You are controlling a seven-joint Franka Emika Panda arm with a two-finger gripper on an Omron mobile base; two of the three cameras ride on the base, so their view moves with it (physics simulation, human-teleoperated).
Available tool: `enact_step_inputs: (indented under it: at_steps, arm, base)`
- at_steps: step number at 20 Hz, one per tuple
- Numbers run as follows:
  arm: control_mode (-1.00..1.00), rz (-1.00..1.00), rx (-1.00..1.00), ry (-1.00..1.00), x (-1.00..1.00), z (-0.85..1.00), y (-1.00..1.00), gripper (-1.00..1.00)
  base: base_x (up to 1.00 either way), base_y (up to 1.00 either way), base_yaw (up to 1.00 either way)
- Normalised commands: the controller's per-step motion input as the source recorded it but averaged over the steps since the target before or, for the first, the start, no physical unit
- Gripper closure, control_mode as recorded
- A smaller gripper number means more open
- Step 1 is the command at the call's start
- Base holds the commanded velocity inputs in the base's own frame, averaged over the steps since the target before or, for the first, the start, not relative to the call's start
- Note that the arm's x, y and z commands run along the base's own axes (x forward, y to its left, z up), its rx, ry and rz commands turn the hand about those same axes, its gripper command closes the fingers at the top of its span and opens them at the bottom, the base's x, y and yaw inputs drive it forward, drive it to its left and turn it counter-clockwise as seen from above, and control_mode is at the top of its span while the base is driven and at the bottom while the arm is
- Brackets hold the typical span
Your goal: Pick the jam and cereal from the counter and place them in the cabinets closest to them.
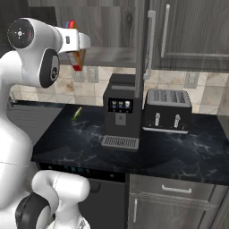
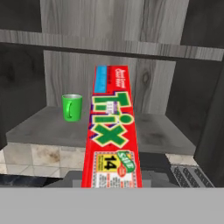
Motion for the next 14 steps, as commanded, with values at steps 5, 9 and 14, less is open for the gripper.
enact_step_inputs:
  at_steps: [5, 9, 14]
  arm:
    - [-1.00, 0.00, 0.00, 0.00, 0.17, -0.01, 0.00, 1.00]
    - [-1.00, 0.00, 0.00, 0.00, 0.17, -0.01, 0.00, 1.00]
    - [-1.00, 0.00, 0.00, 0.00, 0.19, 0.00, 0.00, 1.00]
  base:
    - [0.00, 0.00, 0.00]
    - [0.00, 0.00, 0.00]
    - [0.00, 0.00, 0.00]
